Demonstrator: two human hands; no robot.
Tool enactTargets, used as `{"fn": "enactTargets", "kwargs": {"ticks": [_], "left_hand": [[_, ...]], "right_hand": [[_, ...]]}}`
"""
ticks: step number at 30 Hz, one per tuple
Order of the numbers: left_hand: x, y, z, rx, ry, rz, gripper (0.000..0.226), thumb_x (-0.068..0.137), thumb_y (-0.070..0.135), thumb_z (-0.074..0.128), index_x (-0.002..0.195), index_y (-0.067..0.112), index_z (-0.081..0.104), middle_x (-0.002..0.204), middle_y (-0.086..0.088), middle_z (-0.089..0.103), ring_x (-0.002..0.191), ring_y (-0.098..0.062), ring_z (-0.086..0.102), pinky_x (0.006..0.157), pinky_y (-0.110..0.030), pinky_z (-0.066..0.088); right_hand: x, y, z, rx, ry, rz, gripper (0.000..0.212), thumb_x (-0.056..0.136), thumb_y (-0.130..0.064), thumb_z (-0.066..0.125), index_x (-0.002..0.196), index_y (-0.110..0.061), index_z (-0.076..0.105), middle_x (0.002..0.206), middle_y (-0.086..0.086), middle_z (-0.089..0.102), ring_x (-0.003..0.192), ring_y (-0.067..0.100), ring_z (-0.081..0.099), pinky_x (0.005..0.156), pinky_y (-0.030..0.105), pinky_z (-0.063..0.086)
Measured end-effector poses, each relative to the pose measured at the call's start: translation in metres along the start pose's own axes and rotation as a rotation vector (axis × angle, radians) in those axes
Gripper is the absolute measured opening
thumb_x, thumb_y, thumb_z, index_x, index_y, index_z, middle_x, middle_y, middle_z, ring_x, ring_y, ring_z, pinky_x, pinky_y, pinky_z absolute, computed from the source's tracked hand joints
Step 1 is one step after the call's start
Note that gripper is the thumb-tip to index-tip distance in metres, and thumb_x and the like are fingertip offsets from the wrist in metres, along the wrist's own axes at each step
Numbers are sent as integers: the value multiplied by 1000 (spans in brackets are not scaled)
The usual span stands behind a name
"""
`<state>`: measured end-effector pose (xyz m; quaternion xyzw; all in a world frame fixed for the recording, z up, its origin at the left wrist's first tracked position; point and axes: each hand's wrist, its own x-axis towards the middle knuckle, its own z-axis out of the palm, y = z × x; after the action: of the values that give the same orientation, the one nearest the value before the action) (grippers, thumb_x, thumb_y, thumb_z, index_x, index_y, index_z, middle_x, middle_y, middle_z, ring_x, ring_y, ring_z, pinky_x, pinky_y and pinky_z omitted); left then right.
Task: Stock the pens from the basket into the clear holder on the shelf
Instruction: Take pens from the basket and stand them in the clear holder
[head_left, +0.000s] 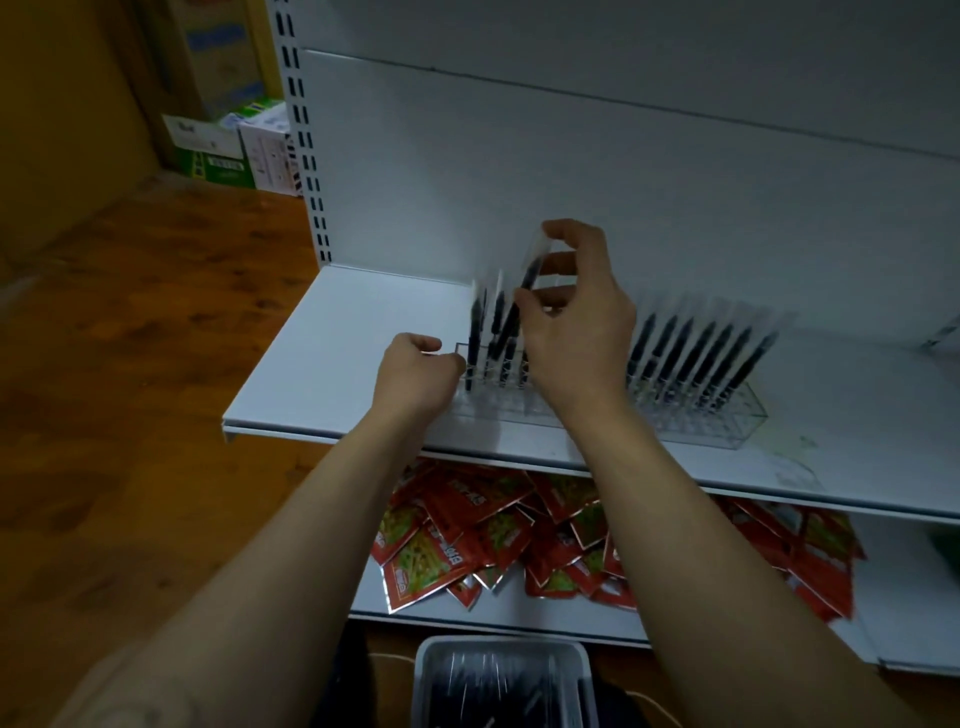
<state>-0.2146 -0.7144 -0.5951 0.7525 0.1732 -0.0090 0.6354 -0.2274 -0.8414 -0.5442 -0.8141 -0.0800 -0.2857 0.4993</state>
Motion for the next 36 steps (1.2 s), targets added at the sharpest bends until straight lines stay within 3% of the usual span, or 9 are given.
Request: {"fn": "enactTargets", "kwargs": {"ticks": [6,11,14,19,24,28,32,34,36], "left_hand": [[-3,1,1,25,10,49,33,91,11,58,124,12,52,84,4,53,69,-7,50,53,-21,36],[-17,-1,-3,43,46,47,33,92,21,62,122,13,52,83,10,52,76,-8,51,73,-26,40],[-36,-2,-8,71,50,79,36,91,30,63,122,17,50,100,3,57,94,-17,56,78,-30,42],[-83,-11,-12,211,20,289,29,91,34,61,114,22,49,106,6,56,93,-12,57,78,-29,47],[-114,-31,-7,353,-105,281,16,90,30,62,102,21,56,91,7,60,84,-10,58,69,-26,45],[-132,-73,7,597,-276,231,13,87,27,64,94,20,56,84,5,62,80,-15,59,65,-25,39],[-151,-139,15,714,-364,51,15,86,30,64,90,20,53,85,0,61,83,-20,59,68,-26,40],[-166,-179,19,697,-398,-105,11,85,26,64,86,18,57,82,-3,63,79,-19,61,66,-24,41],[-177,-219,23,701,-429,-229,9,82,24,64,79,16,63,81,-5,67,80,-22,66,67,-23,45]], "right_hand": [[-23,19,4,-246,-208,-8,49,93,-8,55,133,-36,48,101,-5,61,82,14,62,75,39,57],[-21,11,-8,-422,-370,-21,63,96,-17,49,144,-50,26,95,-4,62,73,17,60,69,40,56],[-32,1,-19,-380,-351,19,70,94,-19,54,147,-49,18,98,-6,59,77,13,59,72,35,55],[-78,5,-31,-335,-259,99,51,94,-24,55,142,-32,40,106,-8,59,84,12,59,76,33,52],[-137,33,-43,-316,-285,173,21,92,-18,56,109,-23,68,103,-4,62,86,14,61,77,30,50],[-193,83,-64,-288,-405,423,20,91,-13,58,96,-22,74,95,-2,67,84,15,62,78,29,51],[-277,135,-79,-256,-571,993,20,95,-12,53,100,-13,72,89,3,66,78,21,63,79,37,56],[-309,148,-79,-333,-838,1044,28,97,-12,47,110,-7,71,102,8,66,84,20,59,83,36,54],[-320,152,-75,-376,-954,1015,34,97,-10,42,120,-11,67,127,5,61,106,20,58,91,28,48]]}}
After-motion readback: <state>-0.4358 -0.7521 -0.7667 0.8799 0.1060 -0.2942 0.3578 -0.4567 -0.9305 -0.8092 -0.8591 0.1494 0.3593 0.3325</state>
